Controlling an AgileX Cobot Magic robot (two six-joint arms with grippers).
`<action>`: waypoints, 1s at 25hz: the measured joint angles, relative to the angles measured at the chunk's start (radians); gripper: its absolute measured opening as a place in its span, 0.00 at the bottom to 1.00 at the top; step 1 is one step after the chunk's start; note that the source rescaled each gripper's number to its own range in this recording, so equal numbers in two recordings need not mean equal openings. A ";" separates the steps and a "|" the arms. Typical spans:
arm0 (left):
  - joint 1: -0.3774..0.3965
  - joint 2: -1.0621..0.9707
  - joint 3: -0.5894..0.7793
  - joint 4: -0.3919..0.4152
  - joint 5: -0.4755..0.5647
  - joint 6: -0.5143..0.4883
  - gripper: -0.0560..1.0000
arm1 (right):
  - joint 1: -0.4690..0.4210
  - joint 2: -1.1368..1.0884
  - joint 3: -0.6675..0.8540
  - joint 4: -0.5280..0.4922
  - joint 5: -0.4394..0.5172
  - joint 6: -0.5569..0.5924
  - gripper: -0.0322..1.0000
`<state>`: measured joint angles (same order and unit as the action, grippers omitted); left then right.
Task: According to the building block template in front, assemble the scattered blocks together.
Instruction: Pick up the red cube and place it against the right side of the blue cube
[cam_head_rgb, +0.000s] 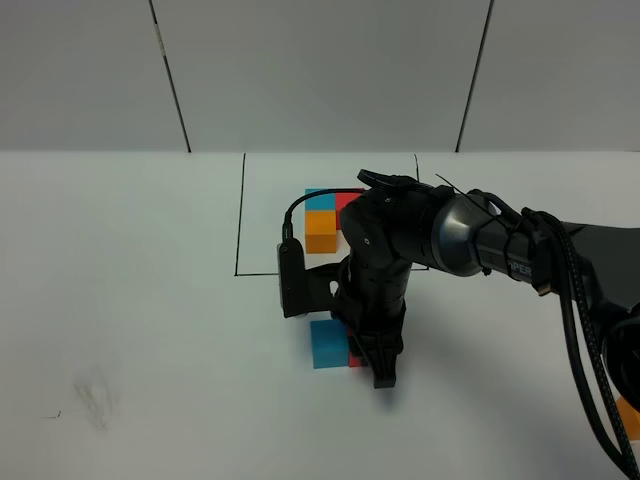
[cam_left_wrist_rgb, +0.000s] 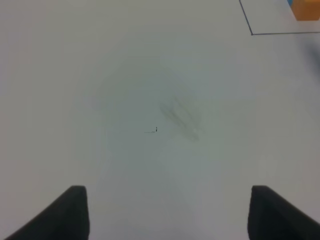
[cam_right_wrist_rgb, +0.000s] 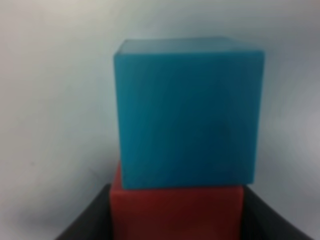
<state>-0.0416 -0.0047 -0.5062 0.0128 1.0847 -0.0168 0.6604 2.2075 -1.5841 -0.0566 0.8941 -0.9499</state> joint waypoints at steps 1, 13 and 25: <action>0.000 0.000 0.000 0.000 0.000 0.000 0.49 | 0.000 0.000 0.000 0.000 0.000 0.000 0.31; 0.000 0.000 0.000 0.000 0.000 0.000 0.49 | 0.000 0.002 0.000 0.008 0.002 0.000 0.40; 0.000 0.000 0.000 0.000 0.000 0.001 0.49 | -0.023 -0.139 0.003 -0.003 0.131 0.330 0.99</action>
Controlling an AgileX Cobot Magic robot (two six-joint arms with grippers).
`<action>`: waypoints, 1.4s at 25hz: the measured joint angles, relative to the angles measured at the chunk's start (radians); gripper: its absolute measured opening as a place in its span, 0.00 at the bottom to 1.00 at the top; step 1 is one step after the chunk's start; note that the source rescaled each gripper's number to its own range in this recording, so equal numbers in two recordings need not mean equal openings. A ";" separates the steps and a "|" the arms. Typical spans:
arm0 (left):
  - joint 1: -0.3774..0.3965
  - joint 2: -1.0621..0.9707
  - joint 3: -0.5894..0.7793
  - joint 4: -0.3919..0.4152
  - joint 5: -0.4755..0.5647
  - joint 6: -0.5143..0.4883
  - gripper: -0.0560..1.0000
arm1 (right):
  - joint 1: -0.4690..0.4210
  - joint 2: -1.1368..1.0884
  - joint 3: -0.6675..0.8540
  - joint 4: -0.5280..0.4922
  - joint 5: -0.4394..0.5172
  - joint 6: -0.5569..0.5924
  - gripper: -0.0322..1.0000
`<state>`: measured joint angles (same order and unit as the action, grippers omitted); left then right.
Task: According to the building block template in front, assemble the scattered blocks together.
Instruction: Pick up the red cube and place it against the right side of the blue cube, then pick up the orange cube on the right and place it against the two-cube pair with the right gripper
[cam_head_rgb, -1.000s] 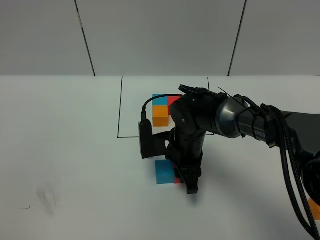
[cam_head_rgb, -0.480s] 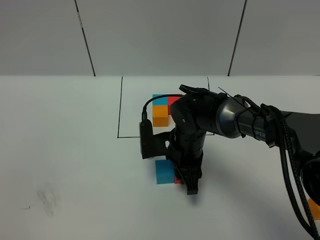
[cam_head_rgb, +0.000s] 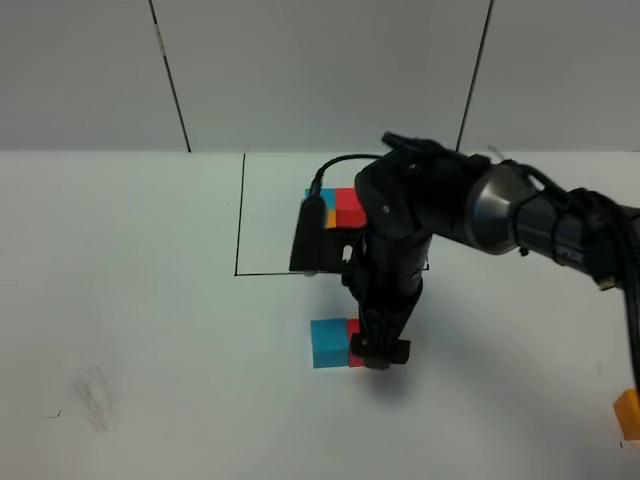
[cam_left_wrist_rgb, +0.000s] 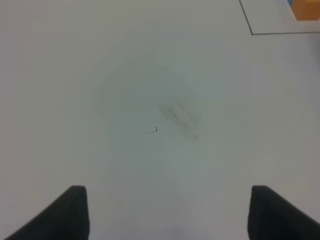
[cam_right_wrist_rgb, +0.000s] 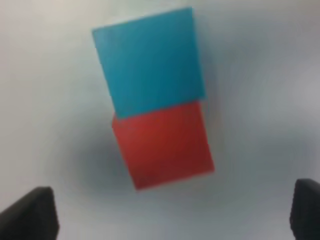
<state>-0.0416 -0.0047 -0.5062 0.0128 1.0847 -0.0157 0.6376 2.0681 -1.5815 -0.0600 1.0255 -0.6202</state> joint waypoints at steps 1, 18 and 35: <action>0.000 0.000 0.000 0.000 0.000 0.000 0.49 | -0.016 -0.018 0.000 -0.001 0.040 0.090 0.98; 0.000 0.000 0.000 0.000 0.000 0.000 0.49 | -0.337 -0.647 0.681 -0.190 -0.161 0.966 0.84; 0.000 0.000 0.000 0.000 0.000 0.000 0.49 | -0.542 -0.520 0.790 -0.252 -0.344 0.869 0.83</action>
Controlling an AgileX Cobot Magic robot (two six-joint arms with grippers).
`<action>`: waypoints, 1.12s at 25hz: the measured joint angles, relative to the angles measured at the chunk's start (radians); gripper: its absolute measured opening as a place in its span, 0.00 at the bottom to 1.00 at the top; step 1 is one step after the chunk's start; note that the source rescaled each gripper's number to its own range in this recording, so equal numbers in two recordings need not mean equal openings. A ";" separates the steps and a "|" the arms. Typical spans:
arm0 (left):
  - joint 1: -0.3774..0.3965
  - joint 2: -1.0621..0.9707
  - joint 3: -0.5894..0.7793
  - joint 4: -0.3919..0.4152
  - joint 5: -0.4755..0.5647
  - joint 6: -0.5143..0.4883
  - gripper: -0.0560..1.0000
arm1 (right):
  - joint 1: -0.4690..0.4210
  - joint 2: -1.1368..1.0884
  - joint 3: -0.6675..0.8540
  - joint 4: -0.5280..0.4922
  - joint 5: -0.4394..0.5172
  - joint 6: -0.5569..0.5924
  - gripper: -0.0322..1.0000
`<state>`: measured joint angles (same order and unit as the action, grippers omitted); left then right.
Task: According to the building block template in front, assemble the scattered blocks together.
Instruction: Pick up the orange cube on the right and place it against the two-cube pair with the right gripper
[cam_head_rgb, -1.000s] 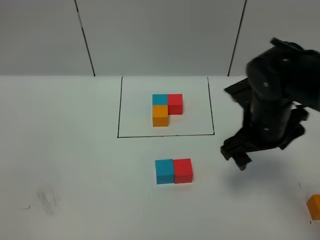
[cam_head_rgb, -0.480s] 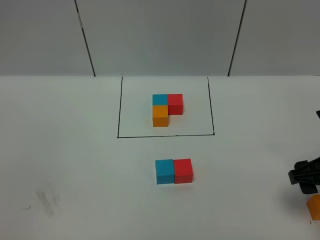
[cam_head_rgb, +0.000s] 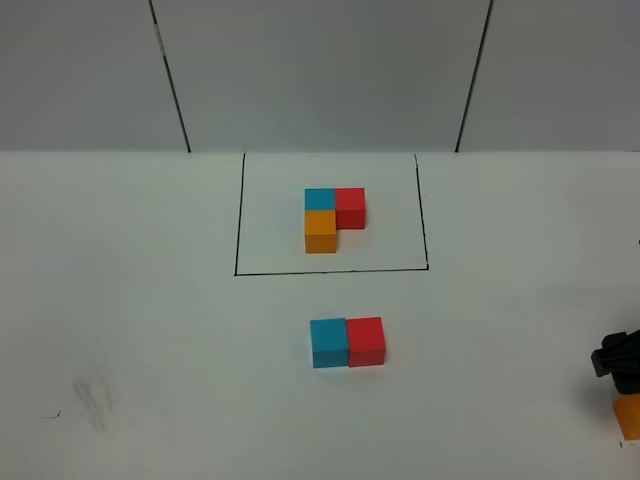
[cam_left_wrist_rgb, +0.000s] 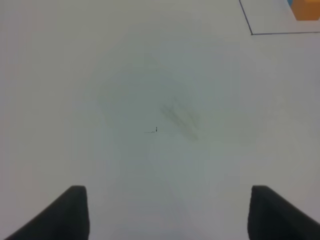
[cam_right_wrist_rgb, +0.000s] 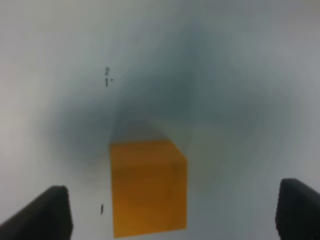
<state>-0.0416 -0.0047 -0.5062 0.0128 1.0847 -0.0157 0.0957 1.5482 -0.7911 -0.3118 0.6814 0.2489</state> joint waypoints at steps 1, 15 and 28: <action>0.000 0.000 0.000 0.000 0.000 0.000 0.49 | -0.003 0.011 0.000 0.001 -0.007 -0.001 0.83; 0.000 0.000 0.000 0.000 0.000 -0.001 0.49 | -0.019 0.123 0.000 0.062 -0.034 -0.025 0.83; 0.000 0.000 0.000 0.000 0.000 -0.001 0.49 | -0.023 0.188 0.001 0.066 -0.061 -0.030 0.83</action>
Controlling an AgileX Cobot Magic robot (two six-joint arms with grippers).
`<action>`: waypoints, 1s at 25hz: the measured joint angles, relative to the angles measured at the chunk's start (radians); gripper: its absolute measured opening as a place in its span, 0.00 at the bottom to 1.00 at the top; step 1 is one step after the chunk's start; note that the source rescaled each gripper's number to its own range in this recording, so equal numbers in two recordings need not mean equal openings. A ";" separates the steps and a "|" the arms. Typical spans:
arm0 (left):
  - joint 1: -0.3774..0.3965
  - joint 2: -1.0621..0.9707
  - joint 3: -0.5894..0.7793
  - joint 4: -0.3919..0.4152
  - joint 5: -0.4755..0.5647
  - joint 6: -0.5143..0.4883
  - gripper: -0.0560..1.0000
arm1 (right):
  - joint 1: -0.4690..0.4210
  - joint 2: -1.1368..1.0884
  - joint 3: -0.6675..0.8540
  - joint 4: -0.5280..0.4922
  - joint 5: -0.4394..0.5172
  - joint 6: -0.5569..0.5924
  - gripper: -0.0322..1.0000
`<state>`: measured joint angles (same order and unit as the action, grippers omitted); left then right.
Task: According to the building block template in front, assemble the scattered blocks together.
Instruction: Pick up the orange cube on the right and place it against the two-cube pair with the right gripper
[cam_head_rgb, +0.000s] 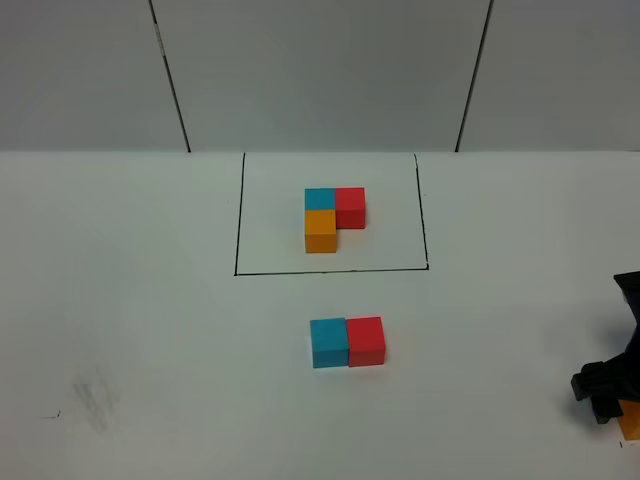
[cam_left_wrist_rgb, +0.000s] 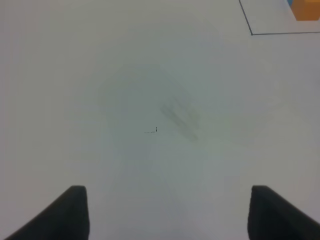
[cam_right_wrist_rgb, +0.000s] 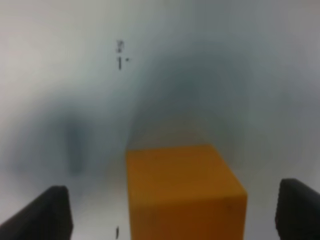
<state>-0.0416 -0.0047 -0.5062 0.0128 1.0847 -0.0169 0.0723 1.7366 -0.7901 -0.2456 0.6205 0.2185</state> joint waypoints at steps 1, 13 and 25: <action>0.000 0.000 0.000 0.000 0.000 0.000 0.49 | 0.000 0.003 0.000 0.000 0.000 -0.001 0.83; 0.000 0.000 0.000 0.000 0.000 0.000 0.49 | 0.000 0.037 0.000 0.017 0.002 -0.001 0.31; 0.000 0.000 0.000 0.000 0.000 0.000 0.49 | 0.066 -0.120 -0.061 0.146 0.135 -0.020 0.31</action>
<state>-0.0416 -0.0047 -0.5062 0.0128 1.0847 -0.0169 0.1384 1.6165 -0.8506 -0.0994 0.7551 0.1988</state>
